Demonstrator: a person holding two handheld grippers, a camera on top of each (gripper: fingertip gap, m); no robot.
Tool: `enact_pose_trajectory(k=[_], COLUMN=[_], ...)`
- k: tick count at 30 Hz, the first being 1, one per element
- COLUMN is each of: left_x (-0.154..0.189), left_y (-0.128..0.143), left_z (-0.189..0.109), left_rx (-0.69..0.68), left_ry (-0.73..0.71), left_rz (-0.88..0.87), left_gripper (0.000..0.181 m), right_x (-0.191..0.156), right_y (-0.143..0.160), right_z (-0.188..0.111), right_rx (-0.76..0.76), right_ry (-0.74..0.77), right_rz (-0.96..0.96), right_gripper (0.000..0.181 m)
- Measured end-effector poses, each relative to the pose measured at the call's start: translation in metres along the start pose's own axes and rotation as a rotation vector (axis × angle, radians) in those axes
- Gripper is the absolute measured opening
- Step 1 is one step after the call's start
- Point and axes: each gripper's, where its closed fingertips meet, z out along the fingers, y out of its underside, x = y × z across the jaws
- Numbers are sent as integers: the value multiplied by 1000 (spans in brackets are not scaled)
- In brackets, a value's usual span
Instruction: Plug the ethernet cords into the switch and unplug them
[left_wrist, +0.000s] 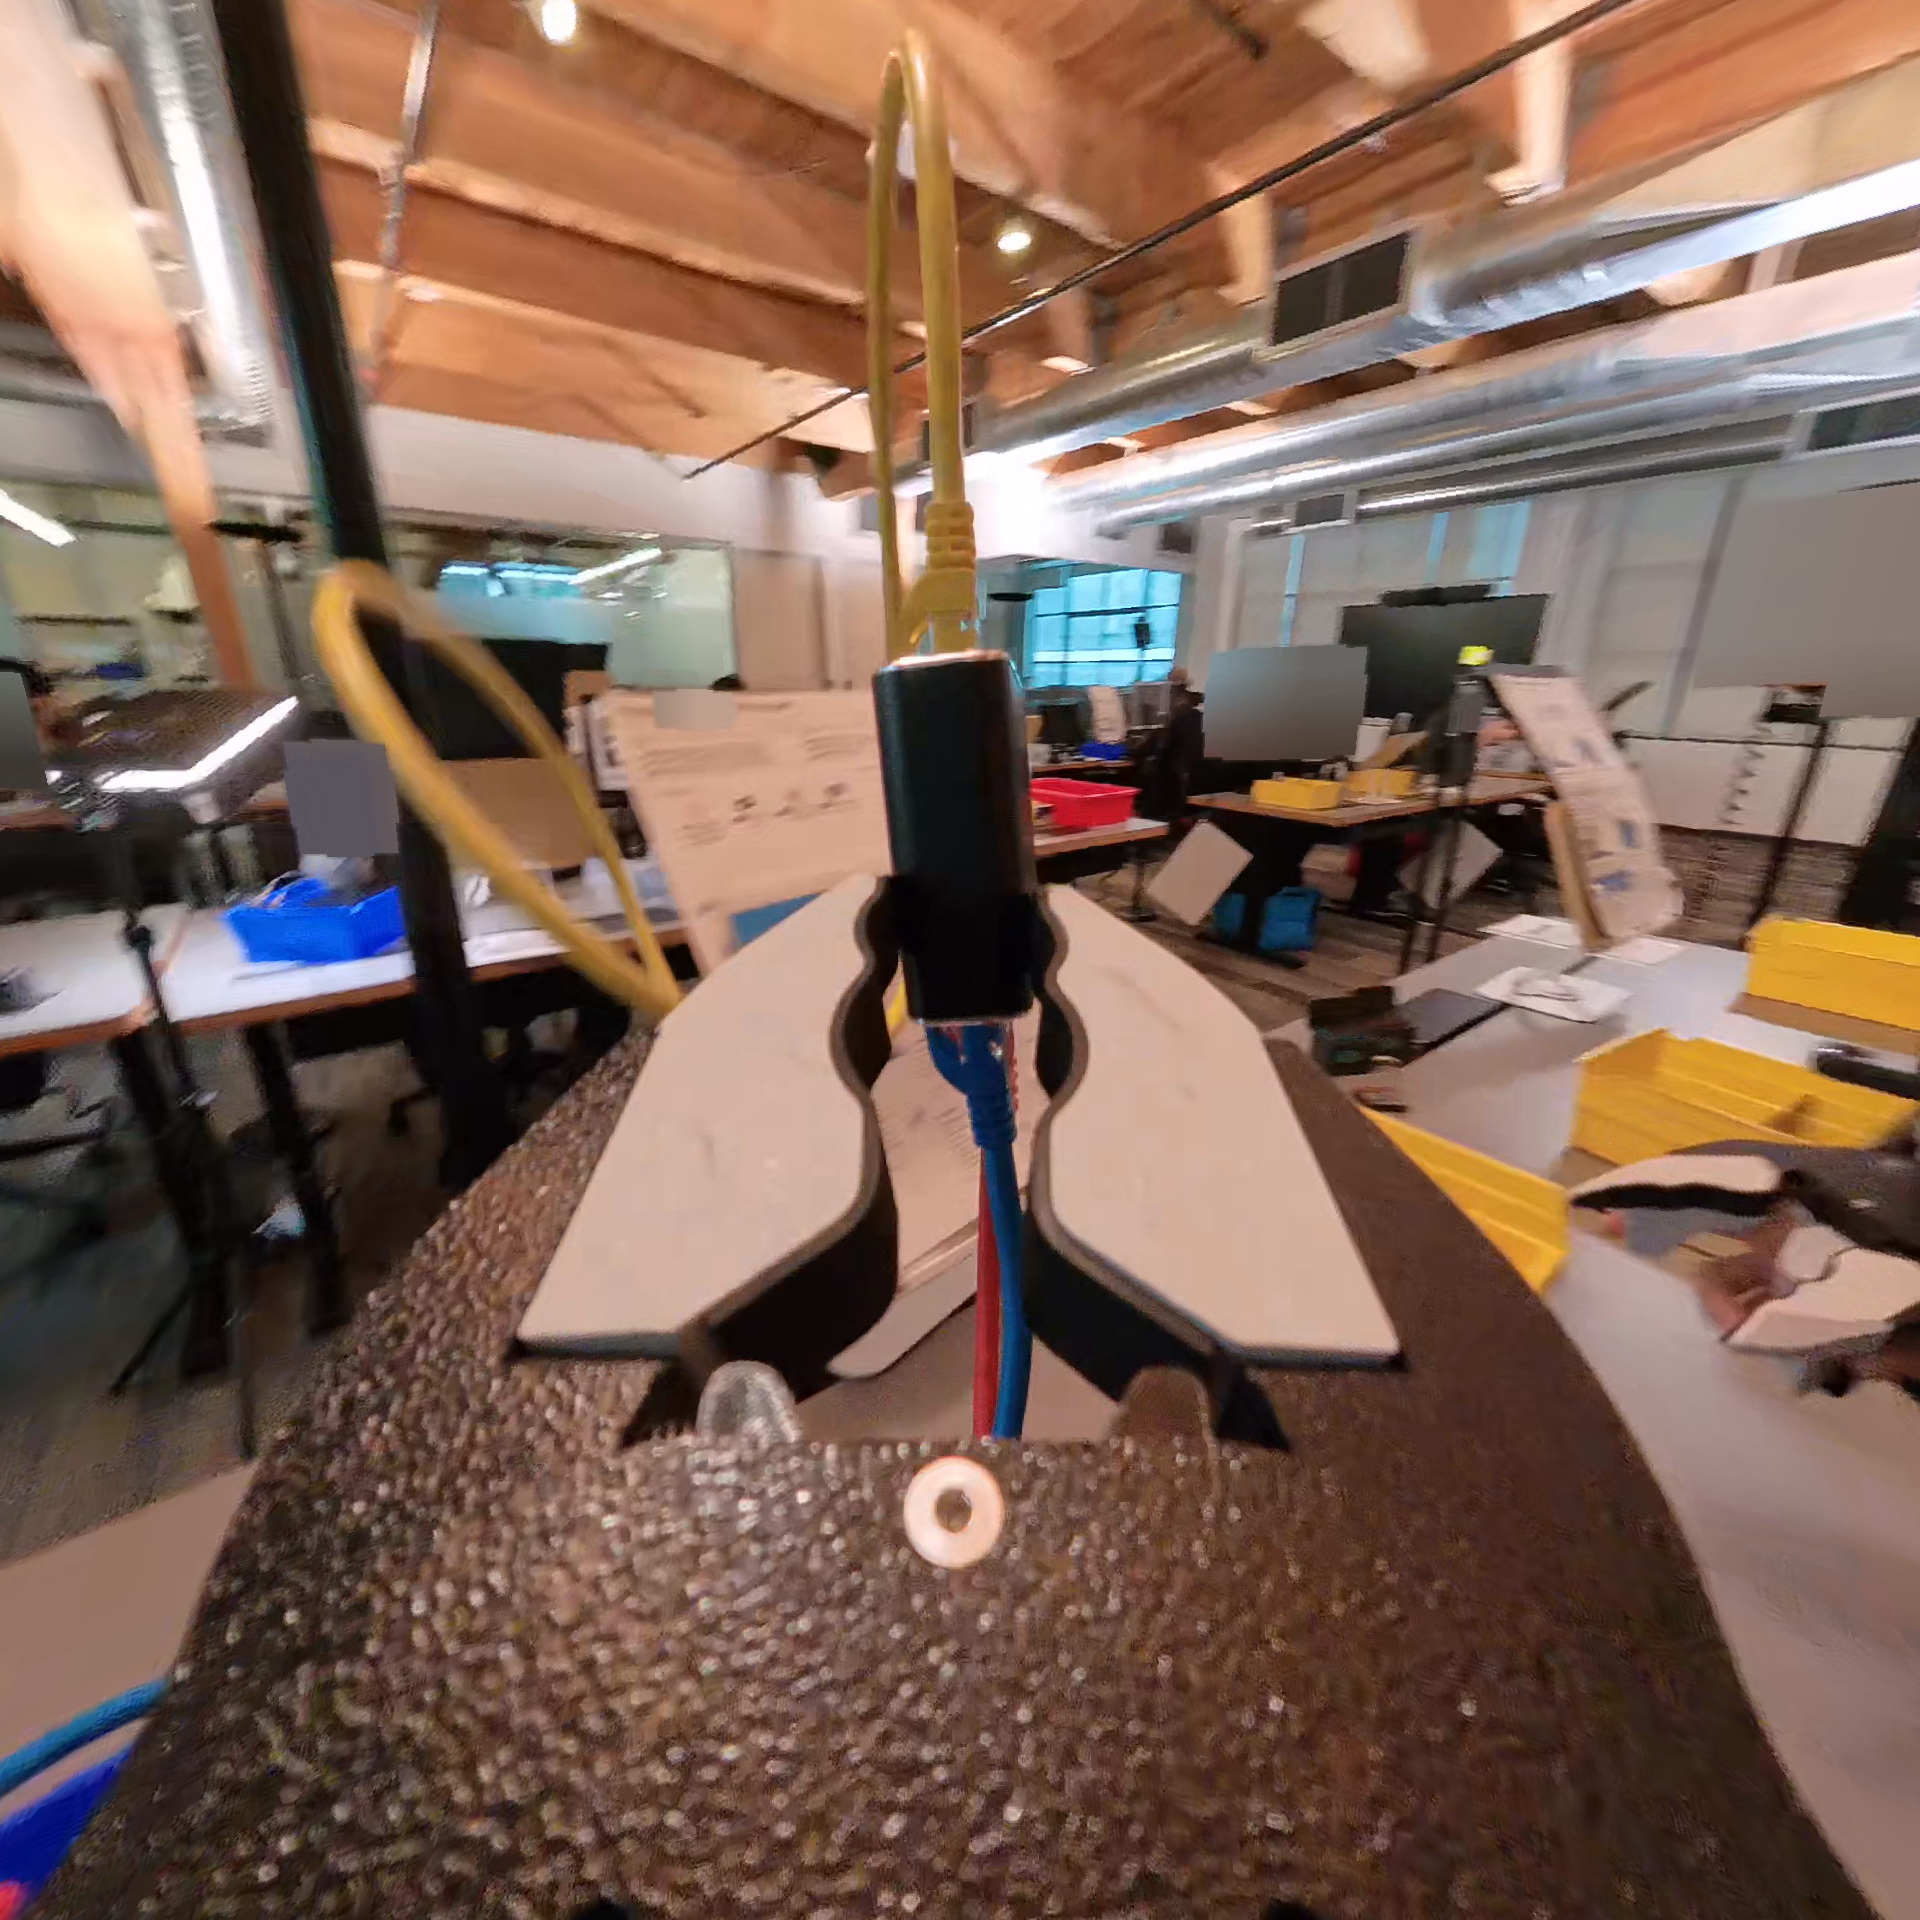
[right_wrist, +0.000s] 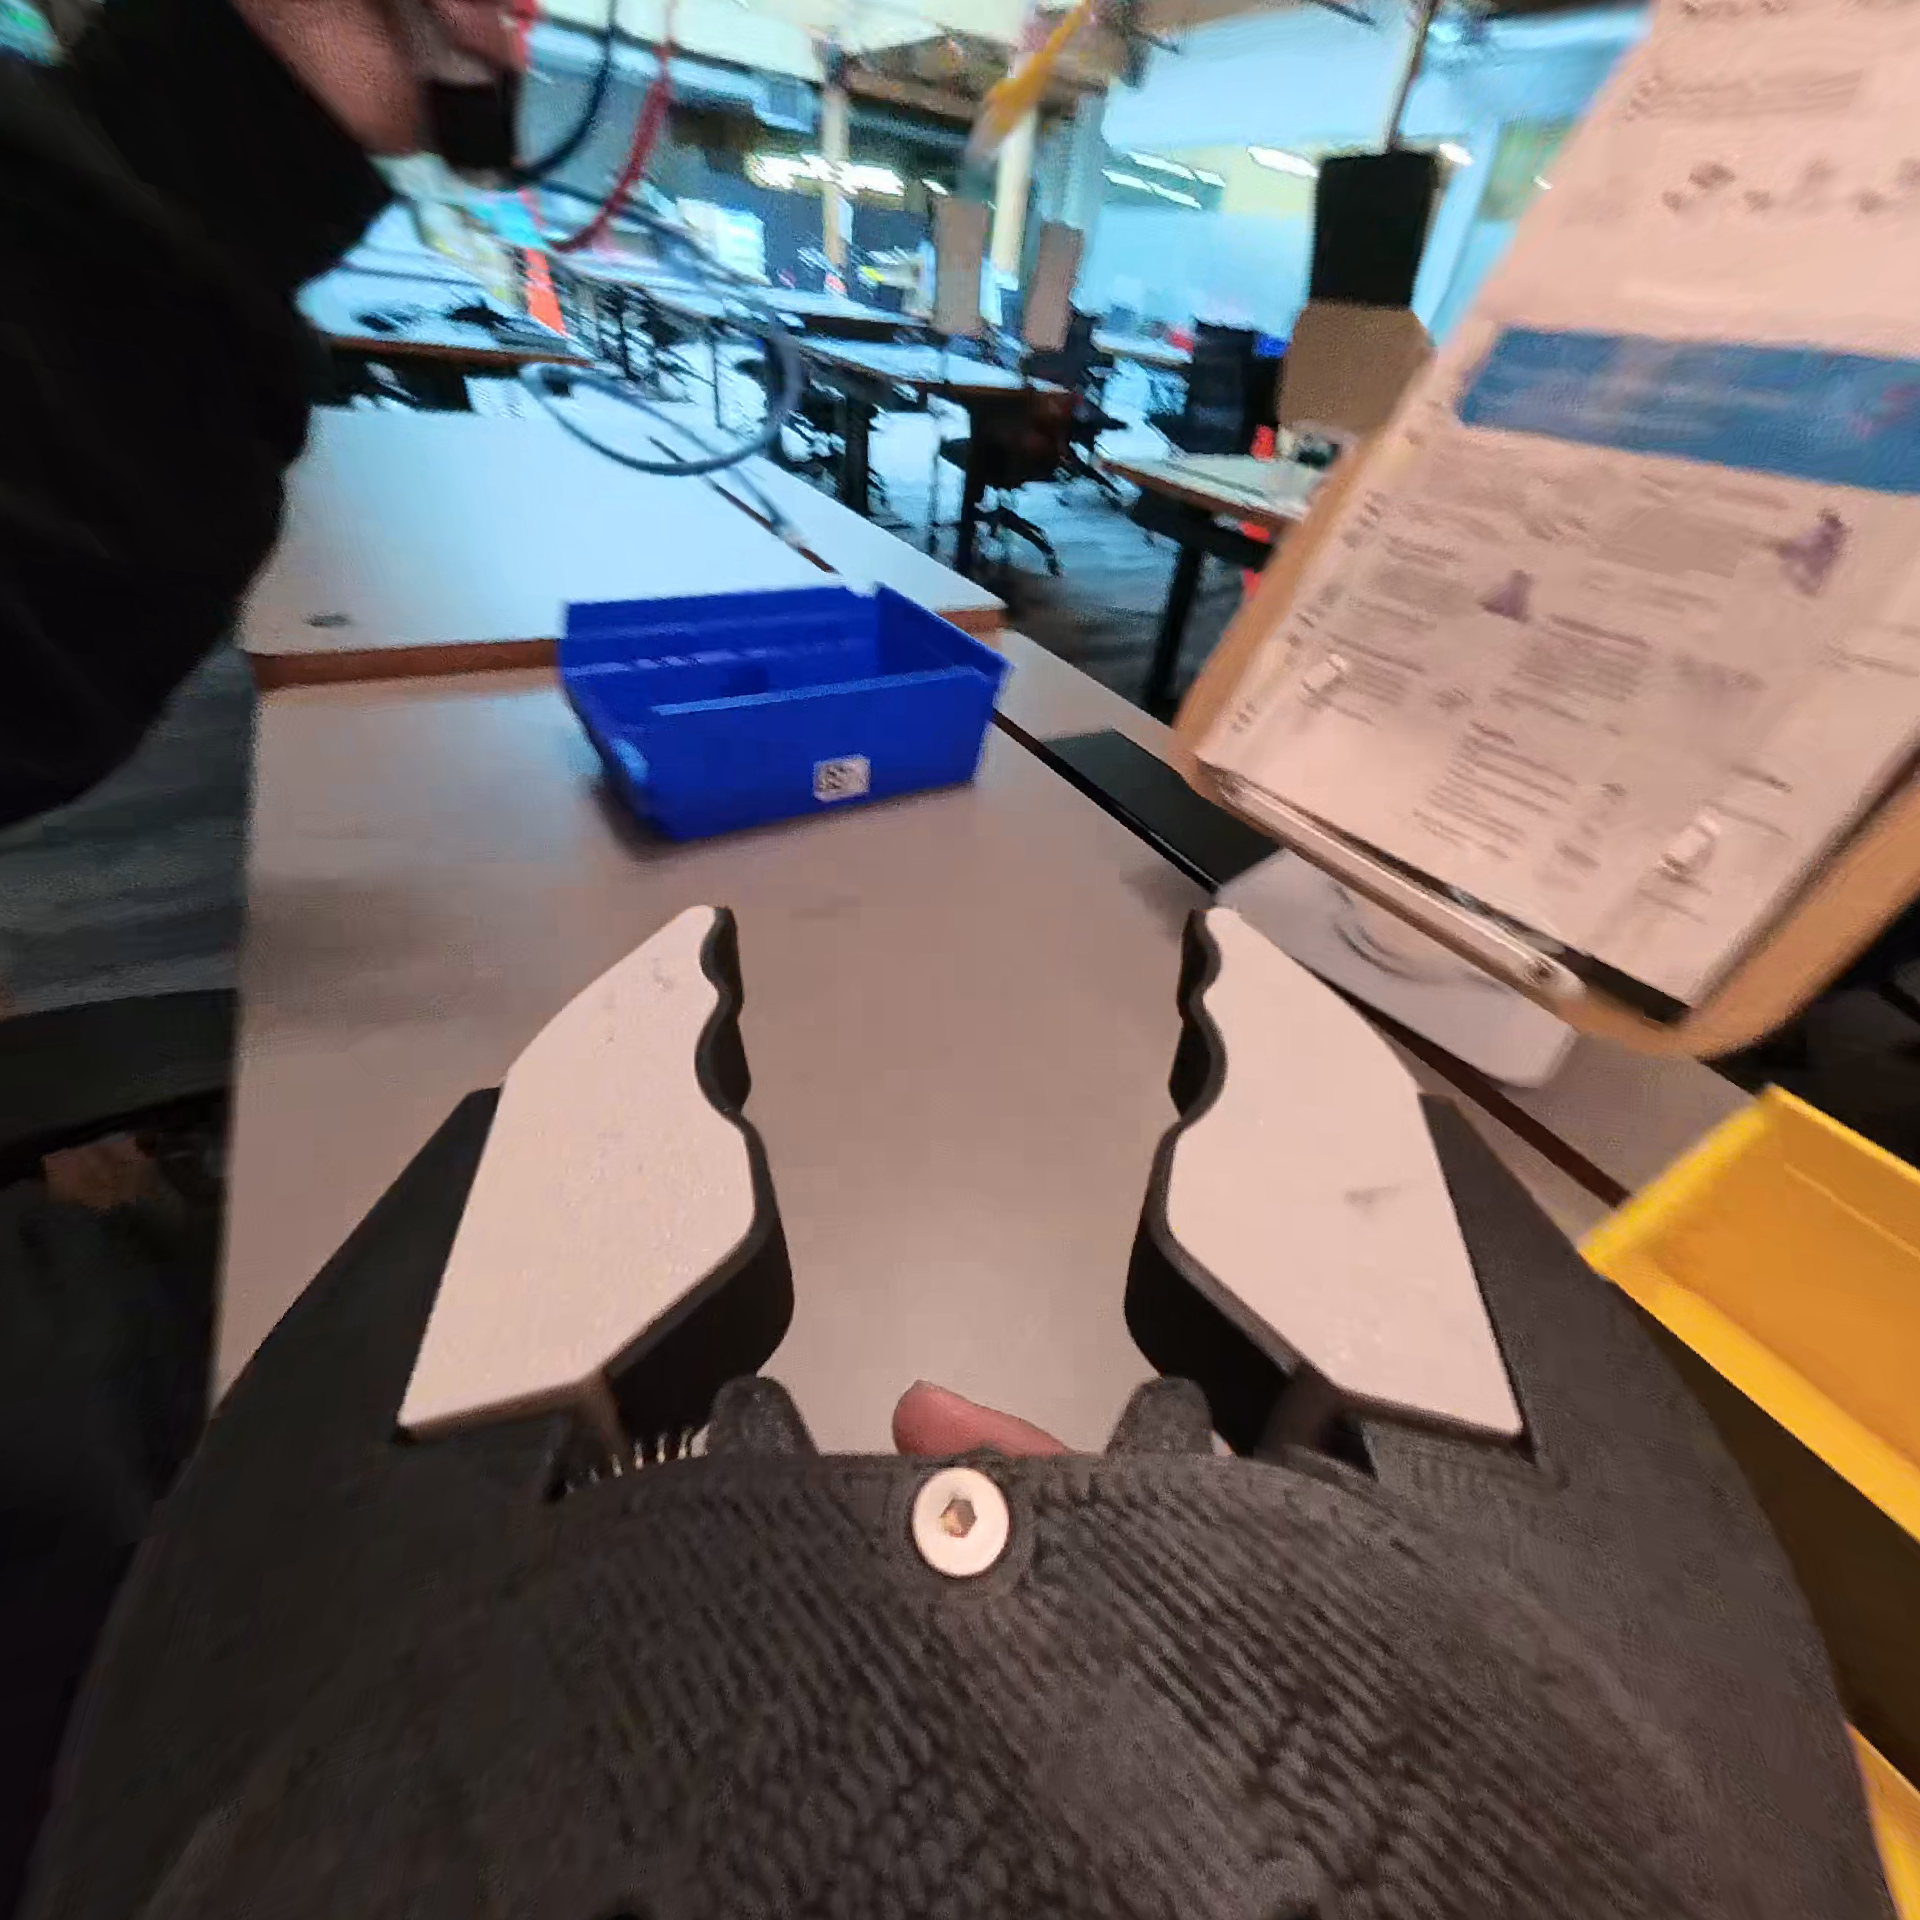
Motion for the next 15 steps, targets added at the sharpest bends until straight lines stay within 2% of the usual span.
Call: enact_pose_trajectory(k=[2,4,7,9,11,12,15], left_x=[40,77,115,141,163,172,193], left_y=[-23,-34,-18,14,59,86,170], left_z=[10,19,33,36,34,32,21], left_rx=[24,4,-94,-164,-228,-268,-374], left_ry=[72,139,176,234,276,288,347], left_rz=[-6,-35,-57,-99,-147,-152,-247], left_gripper=[23,23,23,23,23,23,23], right_x=[-30,-61,-107,-130,-153,-156,-132], right_y=[-14,-28,-51,-58,-44,-34,-13], right_z=[8,13,15,15,18,22,34], right_rx=[34,68,130,164,165,161,142], right_ry=[-54,-108,-180,-201,-290,-306,-231], right_rz=[-5,-15,-46,-65,-74,-50,37], right_gripper=[78,79,78,79,82,81,78])
